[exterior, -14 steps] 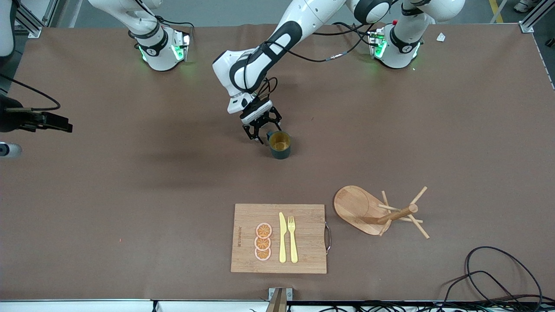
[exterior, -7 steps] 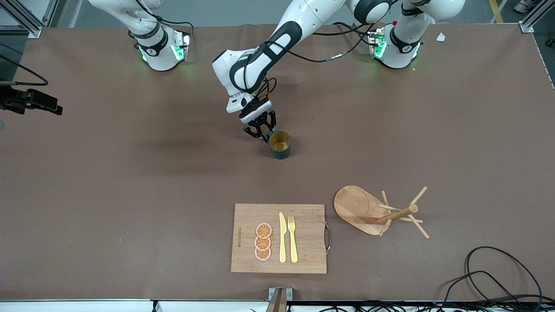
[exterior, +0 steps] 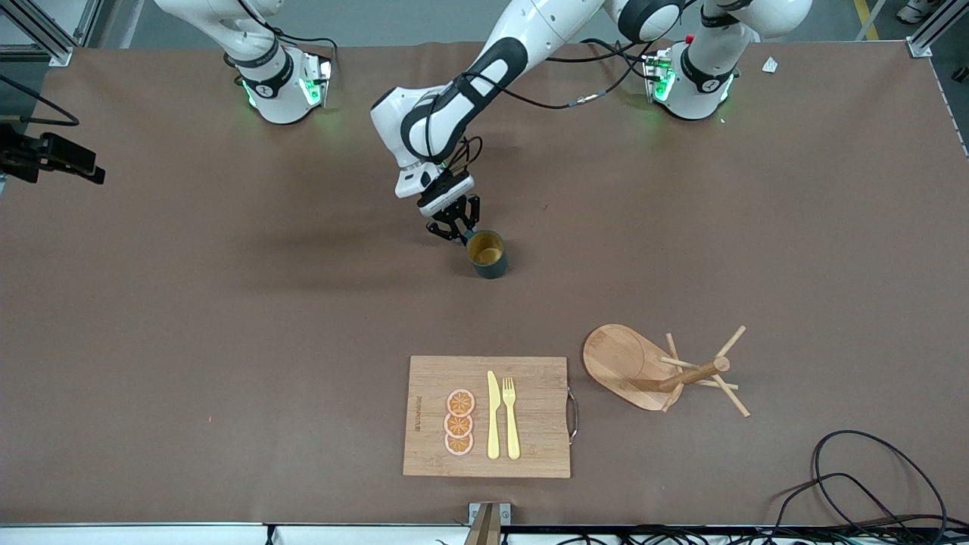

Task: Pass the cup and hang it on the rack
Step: 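Lower the left gripper onto the mug and grasp its handle, then lift the mug with the left gripper and carry it to the rack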

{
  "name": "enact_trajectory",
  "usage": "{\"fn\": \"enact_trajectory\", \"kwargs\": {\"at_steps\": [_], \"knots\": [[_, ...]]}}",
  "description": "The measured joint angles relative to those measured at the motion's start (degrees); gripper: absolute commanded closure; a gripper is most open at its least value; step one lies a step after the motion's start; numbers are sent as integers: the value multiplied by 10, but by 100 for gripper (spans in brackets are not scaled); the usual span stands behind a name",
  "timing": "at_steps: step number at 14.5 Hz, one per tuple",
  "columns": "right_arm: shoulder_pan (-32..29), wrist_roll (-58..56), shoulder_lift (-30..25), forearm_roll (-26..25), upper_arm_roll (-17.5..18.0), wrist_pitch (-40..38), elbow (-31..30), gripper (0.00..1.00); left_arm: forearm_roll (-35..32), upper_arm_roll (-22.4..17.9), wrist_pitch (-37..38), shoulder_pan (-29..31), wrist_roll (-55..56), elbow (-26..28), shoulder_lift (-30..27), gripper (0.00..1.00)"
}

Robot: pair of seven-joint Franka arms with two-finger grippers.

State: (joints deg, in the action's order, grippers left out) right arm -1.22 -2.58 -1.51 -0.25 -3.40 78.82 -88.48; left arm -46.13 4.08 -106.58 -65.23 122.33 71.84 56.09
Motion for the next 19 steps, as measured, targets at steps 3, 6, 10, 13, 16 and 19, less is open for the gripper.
{"fn": "enact_trajectory", "kwargs": {"at_steps": [3, 6, 10, 13, 16, 19], "knots": [[0, 0, -19, 0, 0, 1, -17, 0, 28, 1, 0, 21, -12, -14, -20, 100], [0, 0, -27, 1, 0, 5, -20, 0, 112, 2, -6, 61, -52, -18, -66, 100], [0, 0, -34, 9, 0, 13, -21, 0, 261, 2, -29, 123, -129, -22, -139, 100], [0, 0, -35, 14, 0, 17, -21, 0, 369, 2, -39, 174, -190, -22, -189, 100], [-1, 0, -38, 14, -1, 18, -20, 0, 482, 1, -47, 226, -242, -22, -223, 100], [-1, 0, -46, 14, -5, 18, -20, 0, 611, 1, -57, 282, -301, -21, -245, 100]]}}
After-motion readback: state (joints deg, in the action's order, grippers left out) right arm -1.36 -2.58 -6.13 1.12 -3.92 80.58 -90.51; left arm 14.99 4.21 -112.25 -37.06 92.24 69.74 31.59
